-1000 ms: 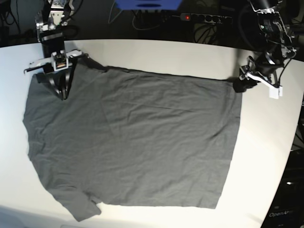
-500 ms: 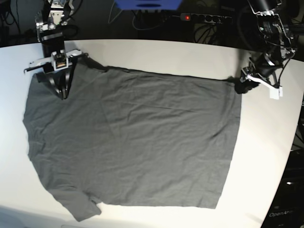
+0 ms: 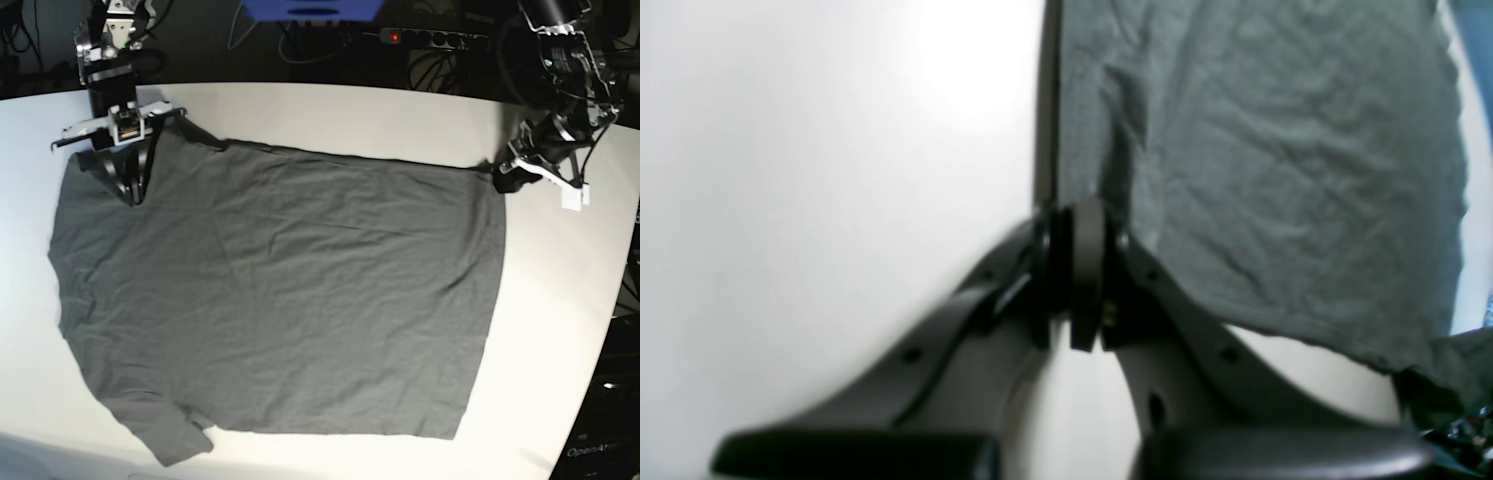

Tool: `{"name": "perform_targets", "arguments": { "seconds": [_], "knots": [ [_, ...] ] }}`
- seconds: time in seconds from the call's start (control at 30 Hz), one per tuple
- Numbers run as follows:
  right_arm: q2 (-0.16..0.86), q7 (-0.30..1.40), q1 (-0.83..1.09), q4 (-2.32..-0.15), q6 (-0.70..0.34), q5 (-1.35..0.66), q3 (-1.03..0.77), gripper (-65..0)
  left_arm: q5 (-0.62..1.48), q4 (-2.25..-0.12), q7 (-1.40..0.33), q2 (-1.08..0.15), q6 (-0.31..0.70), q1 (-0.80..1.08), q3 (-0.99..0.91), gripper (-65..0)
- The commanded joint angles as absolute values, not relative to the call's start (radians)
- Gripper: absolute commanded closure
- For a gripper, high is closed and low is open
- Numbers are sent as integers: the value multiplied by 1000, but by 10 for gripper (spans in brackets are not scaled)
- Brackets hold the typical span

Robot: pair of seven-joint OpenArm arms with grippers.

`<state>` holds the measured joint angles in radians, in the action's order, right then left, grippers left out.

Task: Fold the T-shirt properly
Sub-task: 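Hold the shirt edge with both grippers, tightening the left gripper's pinch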

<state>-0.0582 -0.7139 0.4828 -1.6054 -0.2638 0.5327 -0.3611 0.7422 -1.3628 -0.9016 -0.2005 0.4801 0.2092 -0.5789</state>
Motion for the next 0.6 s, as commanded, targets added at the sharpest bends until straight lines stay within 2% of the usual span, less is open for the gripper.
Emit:
{"name": "perform_targets", "arguments": {
  "seconds": [0.0,0.37,0.57],
  "knots": [
    [-53,-740,484,-1621,-259,515,-363,-15,713,-1383,-937,-208,469,219,-578,-42],
    [-48,-751,449,-1629,-260,599,-366,-13,837,-1405,-938,-219,467,203,-576,-42],
    [-51,-751,432,-1658,-260,619,-361,-13,868,-1498,-938,-225,460,197,-576,-42]
  ]
}}
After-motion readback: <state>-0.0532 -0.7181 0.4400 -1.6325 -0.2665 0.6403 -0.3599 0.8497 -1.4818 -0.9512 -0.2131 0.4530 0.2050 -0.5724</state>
